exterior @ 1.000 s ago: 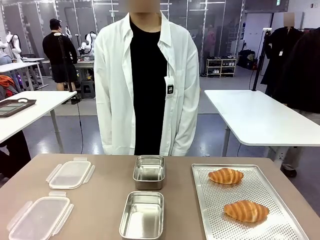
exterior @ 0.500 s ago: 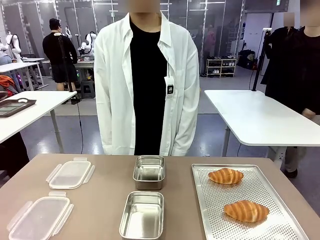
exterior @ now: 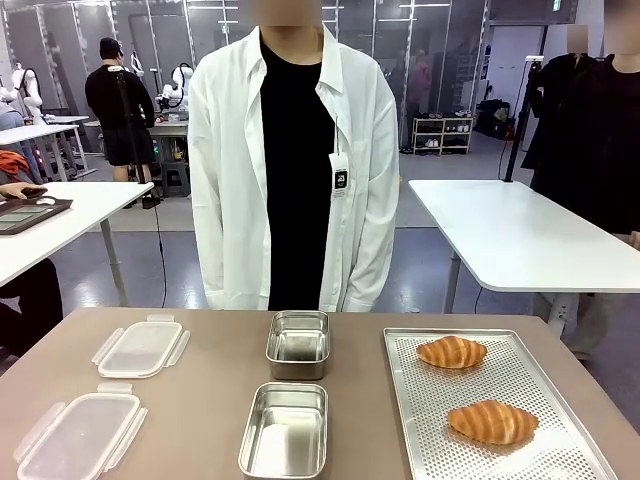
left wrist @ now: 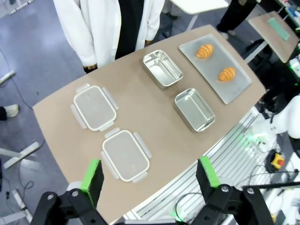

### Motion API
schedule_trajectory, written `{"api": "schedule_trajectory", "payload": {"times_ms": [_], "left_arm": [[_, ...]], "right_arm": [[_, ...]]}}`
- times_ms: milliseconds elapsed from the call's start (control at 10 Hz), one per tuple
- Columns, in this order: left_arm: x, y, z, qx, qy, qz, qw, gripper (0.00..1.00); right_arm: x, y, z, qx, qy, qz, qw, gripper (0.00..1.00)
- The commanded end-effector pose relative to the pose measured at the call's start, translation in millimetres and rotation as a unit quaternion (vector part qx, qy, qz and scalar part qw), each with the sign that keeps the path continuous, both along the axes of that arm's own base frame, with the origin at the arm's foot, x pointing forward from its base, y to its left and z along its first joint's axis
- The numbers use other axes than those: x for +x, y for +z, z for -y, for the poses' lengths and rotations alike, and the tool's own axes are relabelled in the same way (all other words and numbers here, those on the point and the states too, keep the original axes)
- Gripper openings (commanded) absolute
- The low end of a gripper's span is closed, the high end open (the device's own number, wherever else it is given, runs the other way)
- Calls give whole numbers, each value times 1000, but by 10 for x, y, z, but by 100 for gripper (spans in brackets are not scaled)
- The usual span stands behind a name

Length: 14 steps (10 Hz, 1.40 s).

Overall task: Place the bread into the airtight container.
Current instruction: Pick up a Butter Roll and place it into an empty Airtight Container.

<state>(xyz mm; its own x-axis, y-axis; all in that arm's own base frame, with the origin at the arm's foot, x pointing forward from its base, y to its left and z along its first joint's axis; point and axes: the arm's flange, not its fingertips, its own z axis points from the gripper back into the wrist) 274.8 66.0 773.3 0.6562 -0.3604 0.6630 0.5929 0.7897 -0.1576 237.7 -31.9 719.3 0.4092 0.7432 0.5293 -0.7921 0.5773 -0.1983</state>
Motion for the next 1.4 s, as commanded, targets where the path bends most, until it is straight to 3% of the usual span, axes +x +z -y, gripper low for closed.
{"api": "schedule_trajectory", "payload": {"times_ms": [0,100,300,500,600,800,900,1300], "left_arm": [[-11,4,-5,2,-11,1,1000,100],[-11,4,-5,2,-11,1,1000,100],[-11,4,-5,2,-11,1,1000,100],[-11,4,-5,2,-11,1,1000,100],[-11,4,-5,2,-11,1,1000,100],[-11,4,-5,2,-11,1,1000,100],[-11,4,-5,2,-11,1,1000,100],[-11,4,-5,2,-11,1,1000,100]], "right_arm": [[207,-136,-187,-117,104,30,987,100],[324,-262,-337,-158,143,32,976,100],[630,-578,-598,-176,168,-7,970,100],[872,-1119,-771,-212,175,-20,961,100],[1011,-1426,-817,-206,208,-44,955,100],[1279,-2005,-845,-196,207,-76,955,100],[1306,-2263,-881,-247,182,-82,948,100],[1468,-2995,-981,-242,189,-126,943,100]]}}
